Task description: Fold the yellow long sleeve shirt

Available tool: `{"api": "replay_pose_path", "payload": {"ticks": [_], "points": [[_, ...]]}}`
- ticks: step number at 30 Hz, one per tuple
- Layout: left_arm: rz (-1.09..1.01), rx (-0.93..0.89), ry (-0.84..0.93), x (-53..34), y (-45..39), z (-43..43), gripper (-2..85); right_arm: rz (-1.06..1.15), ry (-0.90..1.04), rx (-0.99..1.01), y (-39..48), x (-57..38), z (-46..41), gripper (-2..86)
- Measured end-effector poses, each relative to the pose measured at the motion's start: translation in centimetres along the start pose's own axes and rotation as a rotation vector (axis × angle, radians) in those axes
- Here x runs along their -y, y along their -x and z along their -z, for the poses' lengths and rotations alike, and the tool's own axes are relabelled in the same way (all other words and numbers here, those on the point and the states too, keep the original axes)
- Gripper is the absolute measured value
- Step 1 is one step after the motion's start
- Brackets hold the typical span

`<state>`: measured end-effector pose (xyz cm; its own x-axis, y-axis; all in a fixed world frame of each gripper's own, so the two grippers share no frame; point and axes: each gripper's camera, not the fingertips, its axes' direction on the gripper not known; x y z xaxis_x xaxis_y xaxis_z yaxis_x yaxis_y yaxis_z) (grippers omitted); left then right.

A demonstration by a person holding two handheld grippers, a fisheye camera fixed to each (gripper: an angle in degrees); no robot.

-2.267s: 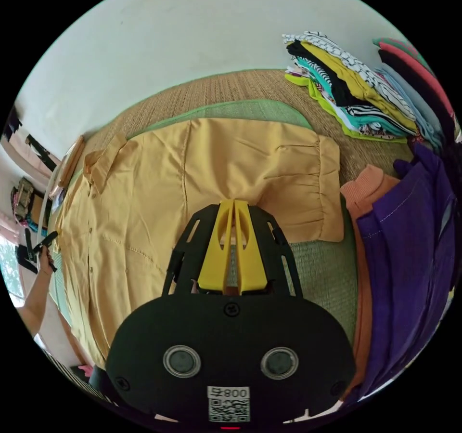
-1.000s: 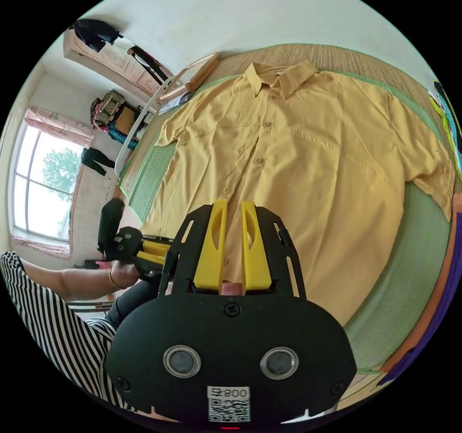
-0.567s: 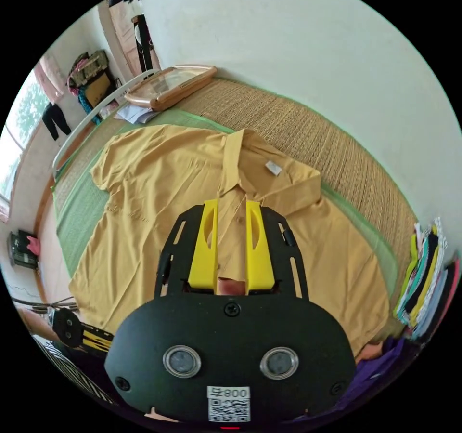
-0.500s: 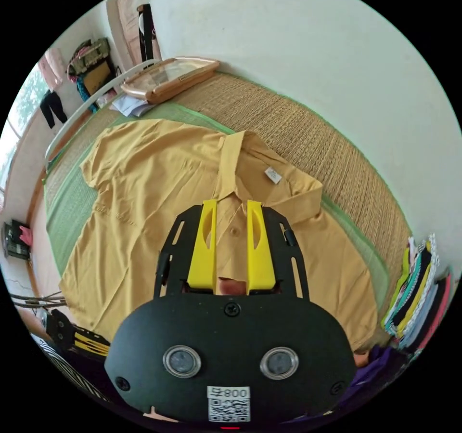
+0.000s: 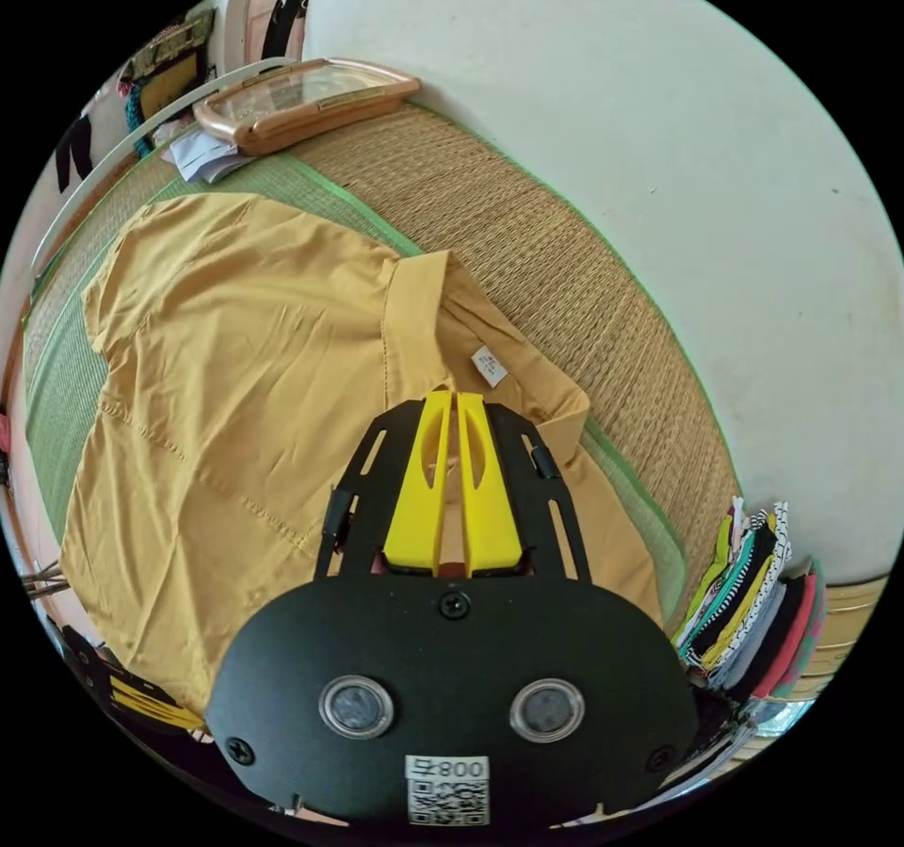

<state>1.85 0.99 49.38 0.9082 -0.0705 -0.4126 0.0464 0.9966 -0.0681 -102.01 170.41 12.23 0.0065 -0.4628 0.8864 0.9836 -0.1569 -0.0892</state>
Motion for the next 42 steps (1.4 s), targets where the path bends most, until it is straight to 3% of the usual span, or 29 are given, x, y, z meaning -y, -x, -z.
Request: {"api": "replay_pose_path", "payload": {"ticks": [12, 29, 34, 40, 42], "points": [[-0.007, 0.028, 0.043, 2.4, 2.9, -2.9, 0.3, -0.075, 0.062, 0.034, -3.4, 4.1, -0.1, 1.7], [0.065, -0.042, 0.019, 0.6, 6.1, -3.3, 0.5, -0.19, 0.122, 0.163, -8.3, 2.7, 0.0, 5.7], [0.083, 0.0, 0.038, -1.1, 6.4, -3.2, 1.4, -0.248, 0.007, 0.248, -11.3, -1.3, 4.9, 7.4], [0.101, -0.012, 0.024, -3.8, 6.3, -3.1, 2.9, -0.207, -0.059, 0.325, -10.5, -12.7, 10.6, 6.6], [0.117, 0.007, 0.037, -4.7, 6.3, -3.5, 3.0, -0.184, -0.043, 0.441, -8.2, -18.2, 11.7, 6.2]]}}
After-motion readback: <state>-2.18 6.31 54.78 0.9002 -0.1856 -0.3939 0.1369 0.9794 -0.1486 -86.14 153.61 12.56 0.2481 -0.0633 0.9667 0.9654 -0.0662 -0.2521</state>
